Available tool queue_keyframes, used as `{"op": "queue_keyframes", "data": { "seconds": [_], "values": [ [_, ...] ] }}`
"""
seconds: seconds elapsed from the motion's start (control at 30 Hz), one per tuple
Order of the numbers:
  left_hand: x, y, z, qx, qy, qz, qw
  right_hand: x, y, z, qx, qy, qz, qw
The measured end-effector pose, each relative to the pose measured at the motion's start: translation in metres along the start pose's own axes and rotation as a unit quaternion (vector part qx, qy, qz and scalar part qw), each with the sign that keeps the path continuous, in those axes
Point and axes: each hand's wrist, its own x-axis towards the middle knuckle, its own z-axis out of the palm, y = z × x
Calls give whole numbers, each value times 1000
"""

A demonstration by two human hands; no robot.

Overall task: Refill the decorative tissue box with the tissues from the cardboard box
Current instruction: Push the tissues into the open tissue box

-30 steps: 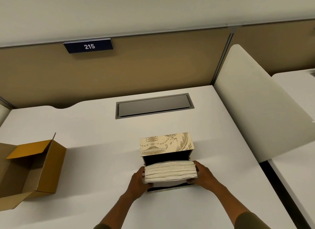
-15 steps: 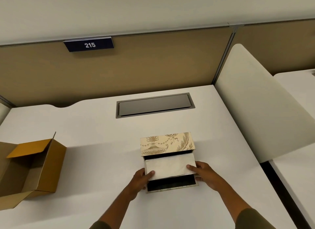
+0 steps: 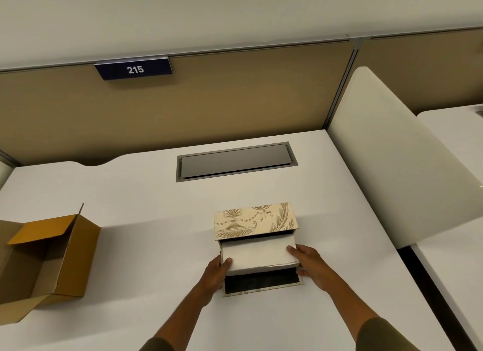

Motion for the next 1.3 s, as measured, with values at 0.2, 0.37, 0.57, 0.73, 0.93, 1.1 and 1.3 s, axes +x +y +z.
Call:
{"op": "queue_keyframes", "data": {
  "seconds": [0.2, 0.37, 0.57, 0.73, 0.93, 1.1, 1.3],
  "values": [
    [-2, 0, 0, 0, -5, -3, 1000, -1, 2, 3, -12, 7, -41, 999],
    [-3, 6, 1, 23, -2, -2, 1000, 0, -3, 8, -18, 24, -33, 999],
    [-5, 9, 3, 35, 7, 22, 999, -2, -6, 11, -16, 34, -17, 999],
    [-5, 8, 3, 32, 13, 35, 999, -2, -6, 12, -33, 45, -24, 998],
    [-5, 9, 5, 35, 21, 27, 999, 0, -6, 16, -78, 63, -38, 994],
    [-5, 12, 5, 24, 34, 20, 999, -1, -6, 12, -91, 56, -43, 993],
    [-6, 11, -9, -8, 57, -9, 998, -1, -11, -7, -22, 58, -36, 997]
  ]
}}
